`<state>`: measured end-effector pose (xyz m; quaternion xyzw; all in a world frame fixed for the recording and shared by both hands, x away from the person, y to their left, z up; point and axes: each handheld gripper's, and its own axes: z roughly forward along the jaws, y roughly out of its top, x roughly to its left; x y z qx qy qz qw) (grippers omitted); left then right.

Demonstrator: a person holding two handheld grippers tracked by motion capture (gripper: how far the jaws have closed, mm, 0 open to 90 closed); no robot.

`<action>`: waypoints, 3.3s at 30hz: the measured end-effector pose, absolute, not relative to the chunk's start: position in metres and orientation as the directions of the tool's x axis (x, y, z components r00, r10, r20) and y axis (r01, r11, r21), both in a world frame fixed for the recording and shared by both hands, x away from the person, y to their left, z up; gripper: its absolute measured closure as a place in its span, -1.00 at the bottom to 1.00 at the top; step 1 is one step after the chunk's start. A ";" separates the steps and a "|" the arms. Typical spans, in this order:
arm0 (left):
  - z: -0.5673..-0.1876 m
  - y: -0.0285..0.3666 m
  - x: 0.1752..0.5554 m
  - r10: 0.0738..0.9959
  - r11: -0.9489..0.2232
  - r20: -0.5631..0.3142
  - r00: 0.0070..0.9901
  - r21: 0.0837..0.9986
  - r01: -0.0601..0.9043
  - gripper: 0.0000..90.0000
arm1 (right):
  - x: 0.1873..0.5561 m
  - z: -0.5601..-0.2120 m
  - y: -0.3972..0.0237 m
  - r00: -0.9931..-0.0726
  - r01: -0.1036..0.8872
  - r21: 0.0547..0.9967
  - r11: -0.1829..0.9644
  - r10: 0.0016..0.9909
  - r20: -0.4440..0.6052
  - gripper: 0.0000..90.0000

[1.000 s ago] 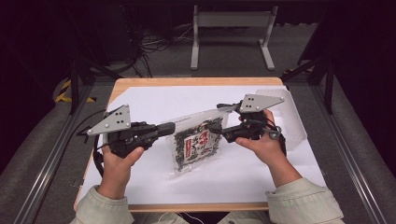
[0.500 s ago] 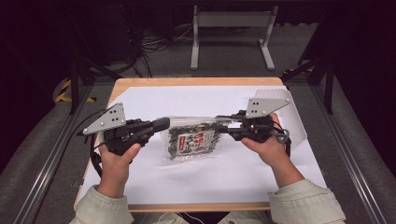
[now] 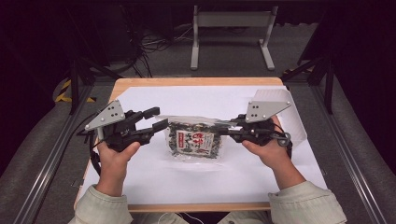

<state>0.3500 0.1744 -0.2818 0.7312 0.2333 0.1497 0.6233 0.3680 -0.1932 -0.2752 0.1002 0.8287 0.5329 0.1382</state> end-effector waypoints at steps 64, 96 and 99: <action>-0.385 0.195 0.376 0.672 -0.223 -0.134 0.729 0.901 0.372 -0.25 | 0.390 -0.207 -0.337 -0.586 0.103 0.976 0.193 0.804 -0.097 0.75; -0.389 0.191 0.376 0.661 -0.246 -0.132 0.739 0.892 0.379 -0.22 | 0.398 -0.216 -0.381 -0.431 0.109 0.980 0.168 0.896 -0.105 0.75; -0.389 0.191 0.376 0.661 -0.243 -0.136 0.738 0.892 0.382 -0.22 | 0.398 -0.217 -0.382 -0.428 0.110 0.979 0.173 0.897 -0.111 0.75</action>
